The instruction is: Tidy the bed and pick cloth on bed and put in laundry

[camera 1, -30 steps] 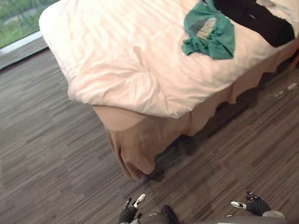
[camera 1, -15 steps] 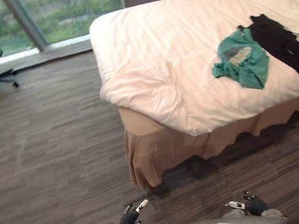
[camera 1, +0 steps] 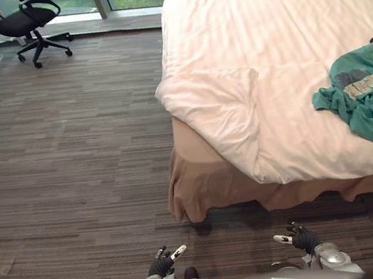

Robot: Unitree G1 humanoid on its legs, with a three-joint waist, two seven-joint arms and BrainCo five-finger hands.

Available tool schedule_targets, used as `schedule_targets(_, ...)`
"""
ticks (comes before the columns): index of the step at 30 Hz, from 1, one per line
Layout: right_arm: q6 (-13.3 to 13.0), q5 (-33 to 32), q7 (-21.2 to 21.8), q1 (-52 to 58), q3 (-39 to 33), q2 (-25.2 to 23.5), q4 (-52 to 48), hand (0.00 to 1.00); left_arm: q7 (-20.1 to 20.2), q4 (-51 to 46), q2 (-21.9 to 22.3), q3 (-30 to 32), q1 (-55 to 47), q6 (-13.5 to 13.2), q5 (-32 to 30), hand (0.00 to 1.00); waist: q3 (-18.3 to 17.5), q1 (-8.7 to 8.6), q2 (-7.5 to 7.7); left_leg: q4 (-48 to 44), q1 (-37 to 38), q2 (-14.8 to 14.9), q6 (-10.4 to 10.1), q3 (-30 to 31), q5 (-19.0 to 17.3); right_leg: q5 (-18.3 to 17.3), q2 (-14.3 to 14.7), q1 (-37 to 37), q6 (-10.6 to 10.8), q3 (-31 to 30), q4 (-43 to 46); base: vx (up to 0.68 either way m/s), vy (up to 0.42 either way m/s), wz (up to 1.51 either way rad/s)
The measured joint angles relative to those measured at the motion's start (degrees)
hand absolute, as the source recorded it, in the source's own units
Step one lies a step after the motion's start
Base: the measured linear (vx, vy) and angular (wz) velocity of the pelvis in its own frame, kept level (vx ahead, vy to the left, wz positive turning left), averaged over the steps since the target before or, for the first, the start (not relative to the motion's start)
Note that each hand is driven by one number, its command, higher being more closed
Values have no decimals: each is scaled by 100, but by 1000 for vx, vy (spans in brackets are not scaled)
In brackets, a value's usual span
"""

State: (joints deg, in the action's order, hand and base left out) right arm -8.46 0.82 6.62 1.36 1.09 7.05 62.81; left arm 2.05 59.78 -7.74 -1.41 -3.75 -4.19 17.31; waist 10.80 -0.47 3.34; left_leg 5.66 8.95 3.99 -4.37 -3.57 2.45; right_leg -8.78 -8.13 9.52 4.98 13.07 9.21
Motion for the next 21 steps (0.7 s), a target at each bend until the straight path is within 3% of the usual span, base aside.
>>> schedule_targets(4,256,-133,-3,-21,-20,-16,3,0,-85,58,1,47,7,24,29,0,-11,-17,20,38,-5,-33,-14,-60,59,-31,-3,24,-25,-54,-243,-121,-9,-15)
schedule_targets(7,502,-220,-13,47,-73,7,32,0,-258,240,25,61,53,5,206,0,-35,-121,-39,43,7,-2,-5,-13,126,-109,10,69,21,22,-241,-168,-19,14)
schedule_targets(14,902,-391,-115,442,-540,10,142,0,-667,241,78,184,-10,-176,478,0,-120,-158,-78,43,-132,-34,2,-6,68,-77,14,100,81,8,-383,-71,14,11)
schedule_targets(21,1058,-520,-71,458,-921,-111,177,0,-1394,232,83,315,-119,-657,921,0,-213,-157,1,39,-177,-186,56,87,117,65,-64,269,71,117,-601,96,3,12)
